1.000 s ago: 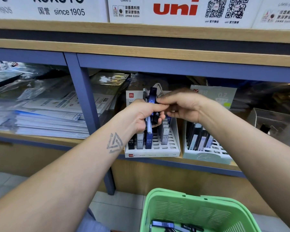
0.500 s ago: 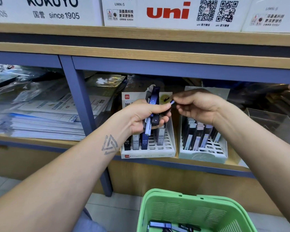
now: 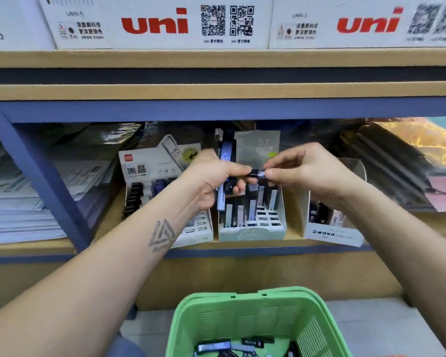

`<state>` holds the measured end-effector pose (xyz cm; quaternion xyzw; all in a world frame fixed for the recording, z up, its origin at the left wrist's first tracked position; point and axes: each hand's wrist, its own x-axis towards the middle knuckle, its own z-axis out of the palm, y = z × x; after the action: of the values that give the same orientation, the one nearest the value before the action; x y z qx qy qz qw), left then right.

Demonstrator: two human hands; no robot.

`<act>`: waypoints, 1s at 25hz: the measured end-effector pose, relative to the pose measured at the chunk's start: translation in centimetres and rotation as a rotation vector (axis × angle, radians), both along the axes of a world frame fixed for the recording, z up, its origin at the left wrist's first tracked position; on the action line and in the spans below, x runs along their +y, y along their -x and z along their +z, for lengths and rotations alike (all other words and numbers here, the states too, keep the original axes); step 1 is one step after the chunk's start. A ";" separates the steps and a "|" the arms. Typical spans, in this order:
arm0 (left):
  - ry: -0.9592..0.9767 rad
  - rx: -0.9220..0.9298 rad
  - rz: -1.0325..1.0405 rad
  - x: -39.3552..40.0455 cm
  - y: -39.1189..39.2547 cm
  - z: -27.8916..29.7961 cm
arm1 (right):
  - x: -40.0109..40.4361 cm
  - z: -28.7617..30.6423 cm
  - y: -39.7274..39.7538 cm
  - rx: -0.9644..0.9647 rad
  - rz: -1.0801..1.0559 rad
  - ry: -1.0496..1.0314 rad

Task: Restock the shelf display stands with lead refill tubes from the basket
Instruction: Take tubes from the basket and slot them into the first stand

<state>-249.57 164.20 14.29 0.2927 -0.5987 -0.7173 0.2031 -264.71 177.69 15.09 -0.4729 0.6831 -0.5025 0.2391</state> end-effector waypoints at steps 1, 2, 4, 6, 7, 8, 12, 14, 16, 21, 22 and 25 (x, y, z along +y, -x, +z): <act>0.055 0.001 -0.004 0.8 0.9 -0.1 | 0.7 0.0 0.5 0.174 -0.007 -0.033; 0.091 -0.001 -0.014 1.5 1.8 -0.2 | 1.4 0.2 1.1 0.305 -0.007 -0.071; 0.087 0.001 -0.058 2.8 3.9 -0.4 | 2.9 0.7 2.7 0.451 0.000 -0.154; 0.011 0.012 -0.118 4.1 5.8 -0.6 | 4.3 1.1 4.4 0.492 -0.037 -0.217; -0.042 0.013 -0.134 4.6 6.6 -0.7 | 5.1 1.2 5.1 0.459 -0.085 -0.210; -0.099 0.012 -0.140 5.0 7.4 -0.8 | 5.8 1.2 5.8 0.387 -0.151 -0.171; -0.263 -0.010 -0.153 5.7 9.5 -1.8 | 7.5 0.3 8.7 0.283 -0.440 0.002; -0.284 -0.022 -0.179 6.0 10.4 -2.2 | 7.4 -0.4 10.0 0.392 -0.475 -0.014; -0.278 -0.035 -0.197 6.3 11.0 -2.7 | 7.3 -1.4 10.7 0.474 -0.433 -0.040; -0.256 -0.022 -0.196 6.1 11.1 -3.4 | 6.8 -4.6 11.2 0.561 -0.424 -0.006; -0.256 -0.022 -0.196 6.0 11.1 -3.4 | 6.5 -5.0 11.3 0.570 -0.430 -0.007; -0.256 -0.033 -0.203 6.1 11.2 -3.8 | 5.8 -6.0 11.4 0.635 -0.450 -0.019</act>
<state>-260.81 170.32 10.53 0.2661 -0.5321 -0.7997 0.0807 -276.13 183.54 9.09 -0.4408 0.8146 -0.3646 -0.0960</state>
